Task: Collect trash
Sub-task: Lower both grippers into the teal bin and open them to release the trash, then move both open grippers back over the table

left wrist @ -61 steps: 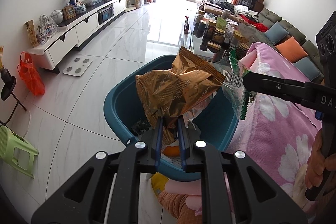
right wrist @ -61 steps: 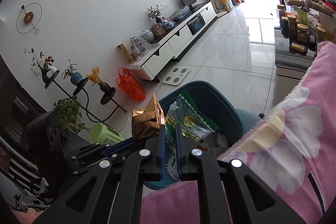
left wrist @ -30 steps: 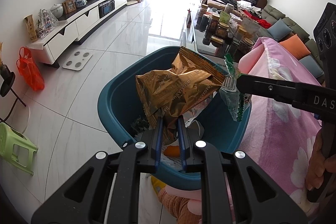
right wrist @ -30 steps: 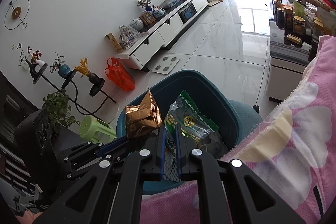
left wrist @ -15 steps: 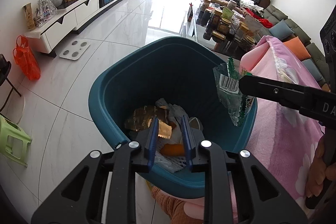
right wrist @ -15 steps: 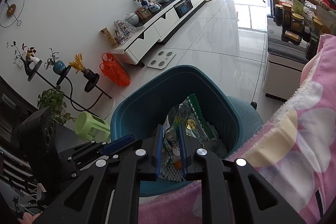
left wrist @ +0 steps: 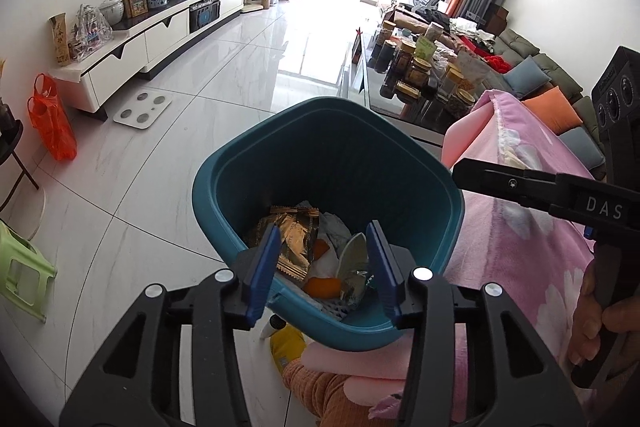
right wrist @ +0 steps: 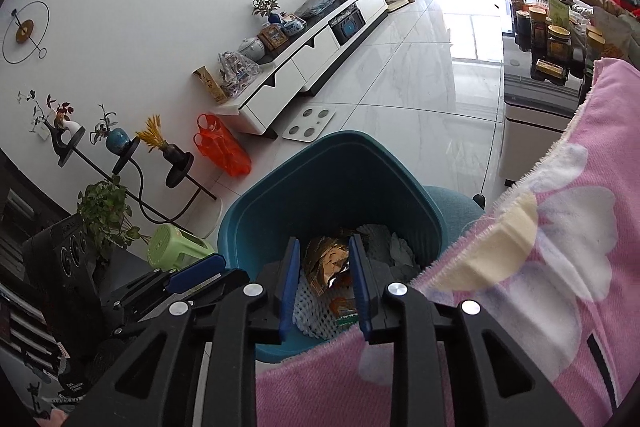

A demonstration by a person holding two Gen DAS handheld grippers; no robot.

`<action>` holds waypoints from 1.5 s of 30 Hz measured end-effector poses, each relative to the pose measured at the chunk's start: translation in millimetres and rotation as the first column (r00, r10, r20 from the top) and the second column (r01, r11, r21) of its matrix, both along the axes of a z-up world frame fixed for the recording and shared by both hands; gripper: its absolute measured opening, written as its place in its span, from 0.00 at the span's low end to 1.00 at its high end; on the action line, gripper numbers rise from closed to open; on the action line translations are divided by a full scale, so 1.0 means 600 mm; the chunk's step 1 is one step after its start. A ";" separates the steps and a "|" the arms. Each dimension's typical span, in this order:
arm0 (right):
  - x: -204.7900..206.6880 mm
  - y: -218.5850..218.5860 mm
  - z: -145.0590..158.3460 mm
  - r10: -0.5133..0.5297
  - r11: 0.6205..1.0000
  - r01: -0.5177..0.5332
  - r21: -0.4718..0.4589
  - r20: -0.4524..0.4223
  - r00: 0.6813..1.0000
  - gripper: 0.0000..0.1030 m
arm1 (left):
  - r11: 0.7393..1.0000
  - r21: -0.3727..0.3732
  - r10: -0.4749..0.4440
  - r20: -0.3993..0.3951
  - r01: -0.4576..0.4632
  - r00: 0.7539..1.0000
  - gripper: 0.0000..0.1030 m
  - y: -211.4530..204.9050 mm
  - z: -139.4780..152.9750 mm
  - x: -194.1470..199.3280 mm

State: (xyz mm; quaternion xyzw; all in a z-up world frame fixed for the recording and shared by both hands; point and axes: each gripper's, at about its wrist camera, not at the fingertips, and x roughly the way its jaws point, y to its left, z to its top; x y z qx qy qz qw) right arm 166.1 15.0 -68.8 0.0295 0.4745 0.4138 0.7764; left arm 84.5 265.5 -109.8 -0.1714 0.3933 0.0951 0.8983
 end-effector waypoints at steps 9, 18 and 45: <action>-0.078 -0.111 0.063 -0.068 0.997 0.058 0.057 0.195 0.978 0.57 | 0.996 0.067 -0.064 0.160 0.053 0.985 0.87 -0.049 0.080 -0.085; -0.174 -0.261 0.092 -0.258 0.966 0.244 0.086 0.401 0.879 0.92 | 0.992 0.106 -0.098 0.287 0.070 0.953 0.95 -0.152 0.131 -0.143; -0.332 -0.490 0.102 -0.581 0.747 0.643 0.168 0.636 0.508 0.94 | 0.945 0.299 -0.268 0.464 0.136 0.844 0.95 -0.403 0.188 -0.168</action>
